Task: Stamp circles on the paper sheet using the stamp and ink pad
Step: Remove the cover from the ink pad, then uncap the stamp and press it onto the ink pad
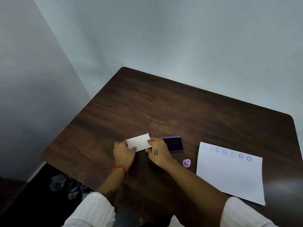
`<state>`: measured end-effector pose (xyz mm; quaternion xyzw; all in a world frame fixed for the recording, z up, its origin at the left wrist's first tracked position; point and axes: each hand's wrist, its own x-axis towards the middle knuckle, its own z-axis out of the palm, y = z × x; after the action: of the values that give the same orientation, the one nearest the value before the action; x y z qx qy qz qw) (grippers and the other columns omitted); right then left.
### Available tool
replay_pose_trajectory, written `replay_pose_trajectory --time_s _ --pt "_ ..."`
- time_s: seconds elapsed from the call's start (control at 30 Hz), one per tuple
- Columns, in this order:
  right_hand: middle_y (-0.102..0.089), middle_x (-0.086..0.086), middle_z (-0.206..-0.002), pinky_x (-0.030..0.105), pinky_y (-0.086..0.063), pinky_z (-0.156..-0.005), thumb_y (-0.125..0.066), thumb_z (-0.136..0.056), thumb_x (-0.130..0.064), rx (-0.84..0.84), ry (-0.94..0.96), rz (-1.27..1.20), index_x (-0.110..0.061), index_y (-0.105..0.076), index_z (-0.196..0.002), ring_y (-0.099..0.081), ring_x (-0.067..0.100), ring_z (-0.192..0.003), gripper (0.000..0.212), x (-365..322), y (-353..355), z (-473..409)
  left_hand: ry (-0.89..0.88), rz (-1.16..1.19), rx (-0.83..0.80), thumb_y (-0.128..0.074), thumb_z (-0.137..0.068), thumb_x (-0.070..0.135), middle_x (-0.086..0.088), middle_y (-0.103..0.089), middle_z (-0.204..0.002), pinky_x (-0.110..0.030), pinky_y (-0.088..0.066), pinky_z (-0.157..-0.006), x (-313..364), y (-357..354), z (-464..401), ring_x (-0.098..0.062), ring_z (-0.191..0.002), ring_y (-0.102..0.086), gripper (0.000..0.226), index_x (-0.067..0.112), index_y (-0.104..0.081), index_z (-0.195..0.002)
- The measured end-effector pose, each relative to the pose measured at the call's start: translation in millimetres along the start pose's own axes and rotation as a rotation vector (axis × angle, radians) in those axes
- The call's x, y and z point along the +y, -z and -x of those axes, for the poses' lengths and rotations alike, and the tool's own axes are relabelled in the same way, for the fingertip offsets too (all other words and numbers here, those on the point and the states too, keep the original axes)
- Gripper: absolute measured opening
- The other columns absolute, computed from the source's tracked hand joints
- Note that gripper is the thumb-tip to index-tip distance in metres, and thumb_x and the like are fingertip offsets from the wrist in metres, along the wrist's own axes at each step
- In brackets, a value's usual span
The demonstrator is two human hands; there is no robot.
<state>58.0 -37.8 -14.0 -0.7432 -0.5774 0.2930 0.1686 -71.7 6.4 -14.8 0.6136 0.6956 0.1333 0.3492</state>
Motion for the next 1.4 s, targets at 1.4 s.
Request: replay_pose_trajectory --time_s 1.4 --pt "-0.074 0.005 -0.089 0.028 -0.053 -0.080 -0.064 -0.085 -0.024 0.400 -0.258 -0.487 -0.014 -0.071 -0.091 -0.067 0.016 -0.085 0.014 85 36 110 -0.608 0.018 -0.375 -0.063 -0.083 0.014 -0.006 -0.065 -0.112 -0.019 -0.046 -0.085 49 -96 81 -0.015 -0.098 -0.060 0.025 0.016 -0.065 -0.108"
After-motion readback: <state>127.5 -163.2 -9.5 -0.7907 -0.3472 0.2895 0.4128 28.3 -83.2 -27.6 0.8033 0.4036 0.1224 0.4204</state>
